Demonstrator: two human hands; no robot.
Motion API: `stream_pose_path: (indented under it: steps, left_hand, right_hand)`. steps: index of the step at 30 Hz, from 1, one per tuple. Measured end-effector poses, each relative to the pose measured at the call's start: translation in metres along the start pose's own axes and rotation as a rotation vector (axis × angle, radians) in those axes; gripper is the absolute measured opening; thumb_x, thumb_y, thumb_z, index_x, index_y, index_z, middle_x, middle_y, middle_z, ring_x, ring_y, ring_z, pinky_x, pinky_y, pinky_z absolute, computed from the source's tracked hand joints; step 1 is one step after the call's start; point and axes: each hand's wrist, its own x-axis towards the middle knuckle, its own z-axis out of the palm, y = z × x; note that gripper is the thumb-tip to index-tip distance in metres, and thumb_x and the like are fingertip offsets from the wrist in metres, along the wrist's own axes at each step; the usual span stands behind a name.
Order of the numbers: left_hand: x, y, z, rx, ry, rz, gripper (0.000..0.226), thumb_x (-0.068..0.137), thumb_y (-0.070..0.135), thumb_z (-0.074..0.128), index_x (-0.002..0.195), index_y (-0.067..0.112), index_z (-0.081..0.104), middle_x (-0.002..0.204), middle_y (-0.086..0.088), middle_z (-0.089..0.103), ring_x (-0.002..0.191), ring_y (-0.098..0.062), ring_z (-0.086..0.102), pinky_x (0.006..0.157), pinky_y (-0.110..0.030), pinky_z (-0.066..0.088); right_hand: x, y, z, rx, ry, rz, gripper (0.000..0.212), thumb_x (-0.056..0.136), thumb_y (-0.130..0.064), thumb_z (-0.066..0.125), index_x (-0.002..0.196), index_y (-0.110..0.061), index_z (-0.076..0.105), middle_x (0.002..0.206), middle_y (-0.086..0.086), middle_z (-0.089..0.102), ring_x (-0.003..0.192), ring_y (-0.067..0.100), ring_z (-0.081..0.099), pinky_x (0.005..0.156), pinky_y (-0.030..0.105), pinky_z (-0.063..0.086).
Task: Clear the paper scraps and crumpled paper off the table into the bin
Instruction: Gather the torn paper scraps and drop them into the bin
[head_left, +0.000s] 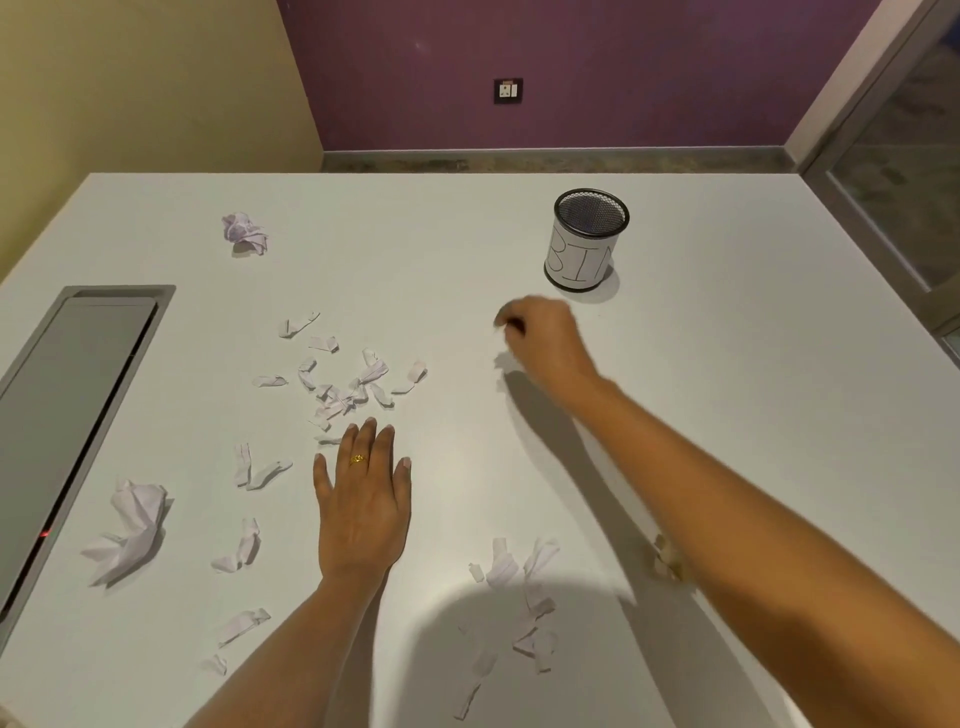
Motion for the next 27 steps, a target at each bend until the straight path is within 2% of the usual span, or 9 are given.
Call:
stream_pose_path:
  steps: [2,3,5,6,10,12,16,21,27]
  left_hand:
    - [0.000,0.000,-0.001,0.020,-0.001,-0.001,0.047,0.096,0.037,0.027,0.133,0.013,0.044,0.144,-0.007,0.043,0.139,-0.024,0.032,0.113,-0.053,0.019]
    - [0.000,0.001,-0.002,0.032,-0.004,0.001,0.055,0.093,0.041,0.020,0.133,0.013,0.044,0.144,-0.007,0.044,0.138,-0.024,0.033,0.113,-0.052,0.020]
    - [0.000,0.001,-0.003,0.046,-0.007,0.006,0.064,0.088,0.045,0.013,0.133,0.013,0.045,0.144,-0.007,0.044,0.138,-0.024,0.033,0.113,-0.052,0.020]
    - [0.000,0.001,-0.003,0.050,-0.009,0.005,0.065,0.087,0.045,0.012,0.133,0.013,0.045,0.143,-0.008,0.045,0.138,-0.024,0.034,0.112,-0.052,0.021]
    - [0.001,0.001,-0.003,0.056,-0.018,0.000,0.062,0.088,0.044,0.016,0.131,0.012,0.047,0.141,-0.009,0.048,0.136,-0.025,0.037,0.111,-0.054,0.024]
    - [0.001,0.001,-0.003,0.052,-0.026,-0.006,0.062,0.088,0.044,0.017,0.131,0.012,0.047,0.140,-0.009,0.048,0.135,-0.026,0.038,0.111,-0.054,0.024]
    - [0.001,0.002,-0.004,0.045,-0.028,-0.011,0.062,0.088,0.045,0.016,0.131,0.013,0.047,0.141,-0.008,0.048,0.136,-0.025,0.037,0.111,-0.054,0.023]
    - [0.001,0.002,-0.005,0.051,-0.027,-0.012,0.064,0.087,0.046,0.015,0.132,0.013,0.046,0.142,-0.007,0.046,0.137,-0.024,0.035,0.112,-0.053,0.021]
    - [-0.001,0.002,-0.004,0.037,-0.024,-0.009,0.056,0.090,0.042,0.024,0.133,0.013,0.045,0.144,-0.007,0.044,0.138,-0.023,0.032,0.113,-0.052,0.019]
  right_hand:
    - [0.025,0.008,-0.022,0.043,0.120,0.038,0.032,0.081,0.010,0.044,0.097,0.001,0.070,0.102,0.018,0.070,0.090,0.025,0.064,0.066,0.011,0.038]
    - [0.037,0.013,-0.032,0.040,0.170,0.055,0.032,0.081,0.010,0.044,0.096,0.001,0.071,0.102,0.016,0.071,0.091,0.023,0.063,0.069,0.009,0.040]
    - [0.061,0.021,-0.049,0.018,0.246,0.089,0.033,0.082,0.009,0.043,0.097,-0.001,0.071,0.106,0.014,0.070,0.099,0.024,0.063,0.084,0.018,0.044]
    - [0.073,0.025,-0.056,0.013,0.275,0.109,0.034,0.083,0.009,0.043,0.098,-0.002,0.071,0.108,0.013,0.069,0.102,0.025,0.062,0.087,0.021,0.043]
    - [0.107,0.036,-0.075,-0.015,0.383,0.223,0.033,0.086,0.010,0.043,0.102,-0.004,0.069,0.114,0.013,0.066,0.104,0.026,0.061,0.082,0.022,0.045]
    - [0.116,0.040,-0.078,-0.014,0.397,0.274,0.031,0.087,0.009,0.047,0.104,-0.004,0.069,0.114,0.014,0.066,0.105,0.027,0.062,0.083,0.024,0.048]
    - [0.124,0.049,-0.078,0.047,0.382,0.351,0.024,0.088,0.002,0.054,0.106,-0.004,0.068,0.115,0.013,0.065,0.105,0.025,0.063,0.076,0.019,0.047]
    - [0.122,0.056,-0.082,0.077,0.362,0.329,0.031,0.087,0.000,0.058,0.117,-0.005,0.063,0.125,0.009,0.062,0.112,0.023,0.060,0.096,0.023,0.045]
    - [0.095,0.055,-0.071,0.145,0.385,0.236,0.027,0.089,0.004,0.049,0.106,-0.004,0.068,0.116,0.011,0.066,0.107,0.021,0.061,0.099,0.025,0.047]
